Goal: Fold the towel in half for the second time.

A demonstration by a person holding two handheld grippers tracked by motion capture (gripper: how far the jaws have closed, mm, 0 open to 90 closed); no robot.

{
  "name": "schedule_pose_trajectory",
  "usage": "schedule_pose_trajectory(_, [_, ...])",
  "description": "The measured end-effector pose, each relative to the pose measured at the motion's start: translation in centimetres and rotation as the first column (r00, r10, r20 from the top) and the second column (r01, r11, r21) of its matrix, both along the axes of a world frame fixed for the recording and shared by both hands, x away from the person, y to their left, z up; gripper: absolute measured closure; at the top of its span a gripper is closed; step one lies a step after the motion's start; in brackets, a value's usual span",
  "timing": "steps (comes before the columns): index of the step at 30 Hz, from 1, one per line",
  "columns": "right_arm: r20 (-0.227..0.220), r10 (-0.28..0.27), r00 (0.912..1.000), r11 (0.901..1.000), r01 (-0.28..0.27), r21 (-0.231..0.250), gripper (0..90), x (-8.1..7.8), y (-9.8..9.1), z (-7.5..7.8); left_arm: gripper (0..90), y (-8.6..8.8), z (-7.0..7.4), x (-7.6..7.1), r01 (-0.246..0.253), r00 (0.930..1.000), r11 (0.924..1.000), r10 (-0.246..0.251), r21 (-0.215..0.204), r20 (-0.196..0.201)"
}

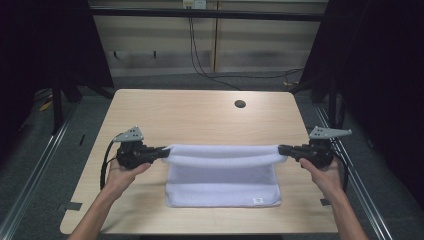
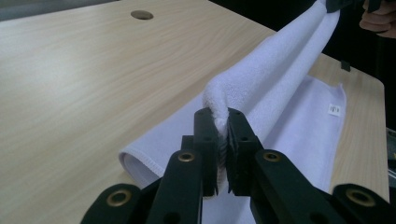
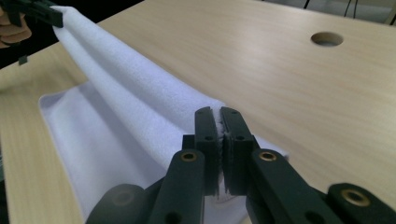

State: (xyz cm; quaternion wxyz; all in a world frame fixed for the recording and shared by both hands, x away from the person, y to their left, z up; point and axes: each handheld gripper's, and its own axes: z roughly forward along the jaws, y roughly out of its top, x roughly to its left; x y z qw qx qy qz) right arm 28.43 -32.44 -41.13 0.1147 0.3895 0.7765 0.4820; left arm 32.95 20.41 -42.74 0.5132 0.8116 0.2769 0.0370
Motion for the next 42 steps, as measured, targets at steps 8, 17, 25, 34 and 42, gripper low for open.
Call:
schedule_pose_trajectory(8, [-0.025,0.038,0.9989,0.9992,-0.039,-0.013,86.3,-3.5,0.5,-2.1,84.4,0.3,-1.4,-2.4,0.023,0.9990,0.9995,-0.022,0.024,-0.038])
schedule_pose_trajectory(17, [-0.116,0.068,0.9909,0.9959,-0.075,-0.051,83.7,-5.4,0.7,-4.9,83.1,0.0,-4.0,-5.0,0.081,0.9919,0.9932,-0.072,0.084,-0.104])
schedule_pose_trajectory(25, [-0.213,0.118,0.9699,0.9909,-0.129,-0.038,70.6,-8.9,0.9,-7.2,72.5,0.1,-5.1,-8.2,0.174,0.9776,0.9729,-0.153,0.152,-0.145])
schedule_pose_trajectory(34, [-0.138,0.057,0.9888,0.9978,-0.062,-0.027,62.1,-8.6,0.9,-6.9,59.0,1.1,-5.2,-7.8,0.156,0.9766,0.9815,-0.137,0.110,-0.166])
schedule_pose_trajectory(42, [-0.072,-0.096,0.9927,0.9937,0.100,0.051,48.2,-5.8,-0.9,-6.0,36.6,3.6,-3.2,-5.0,-0.087,0.9925,0.9961,0.088,0.007,-0.085])
